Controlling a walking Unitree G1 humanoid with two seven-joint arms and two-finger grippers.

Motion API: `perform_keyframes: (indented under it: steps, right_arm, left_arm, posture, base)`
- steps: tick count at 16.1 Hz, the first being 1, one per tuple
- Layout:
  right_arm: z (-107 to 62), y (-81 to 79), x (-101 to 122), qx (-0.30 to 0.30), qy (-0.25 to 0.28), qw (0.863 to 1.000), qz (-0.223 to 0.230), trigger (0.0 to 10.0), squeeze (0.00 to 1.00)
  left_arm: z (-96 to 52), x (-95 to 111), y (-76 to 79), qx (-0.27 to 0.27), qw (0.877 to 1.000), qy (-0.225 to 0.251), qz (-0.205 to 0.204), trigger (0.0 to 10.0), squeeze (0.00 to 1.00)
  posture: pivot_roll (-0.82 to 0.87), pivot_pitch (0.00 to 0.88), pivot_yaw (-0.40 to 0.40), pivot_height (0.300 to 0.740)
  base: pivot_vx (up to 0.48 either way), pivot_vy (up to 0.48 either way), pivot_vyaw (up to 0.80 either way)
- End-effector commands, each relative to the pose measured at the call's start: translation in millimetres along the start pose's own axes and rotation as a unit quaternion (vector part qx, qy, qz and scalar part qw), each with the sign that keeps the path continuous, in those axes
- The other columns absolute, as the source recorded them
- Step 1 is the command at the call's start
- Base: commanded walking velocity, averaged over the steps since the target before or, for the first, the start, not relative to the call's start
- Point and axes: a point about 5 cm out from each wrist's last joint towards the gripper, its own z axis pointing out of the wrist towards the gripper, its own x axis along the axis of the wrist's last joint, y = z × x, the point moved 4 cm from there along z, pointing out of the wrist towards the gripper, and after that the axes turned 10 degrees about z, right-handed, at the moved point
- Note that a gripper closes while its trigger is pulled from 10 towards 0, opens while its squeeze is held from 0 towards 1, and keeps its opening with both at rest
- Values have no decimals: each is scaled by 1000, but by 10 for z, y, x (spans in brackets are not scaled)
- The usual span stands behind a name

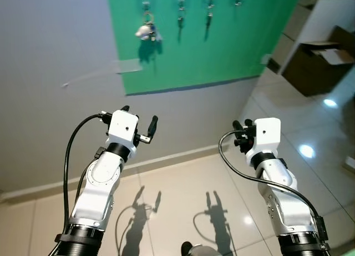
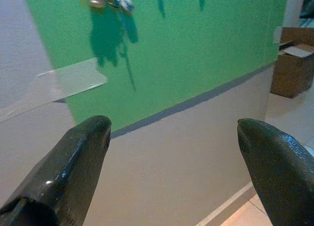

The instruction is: Hang keys on a hook

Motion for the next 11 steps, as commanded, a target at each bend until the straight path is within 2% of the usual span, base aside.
perform_keyframes:
  steps: [1, 3, 7, 11]
  right_arm:
    - [6, 20, -20, -4, -5, 1000, -3, 10000, 0]
    - [3, 17, -25, -4, -7, 1000, -2, 10000, 0]
    - [-28, 131, -32, -28, -8, 1000, 5, 10000, 0]
    - [-5, 118, -11, -26, -6, 1000, 2, 10000, 0]
  left_arm:
    - [-6, 30, 22, 0, 1000, 7, 5, 10000, 0]
    - [-1, 37, 35, -1, 1000, 8, 7, 10000, 0]
    - [68, 69, 95, -10, 1000, 13, 10, 10000, 0]
    - [103, 93, 79, -6, 1000, 17, 10, 10000, 0]
  posture:
    - [-77, 0, -42, 740]
    - [-83, 0, -37, 740]
    - [-104, 0, -18, 740]
    - [-109, 0, -18, 740]
  base:
    - [0, 0, -800]
    - [0, 0, -800]
    - [0, 0, -800]
    - [0, 0, -800]
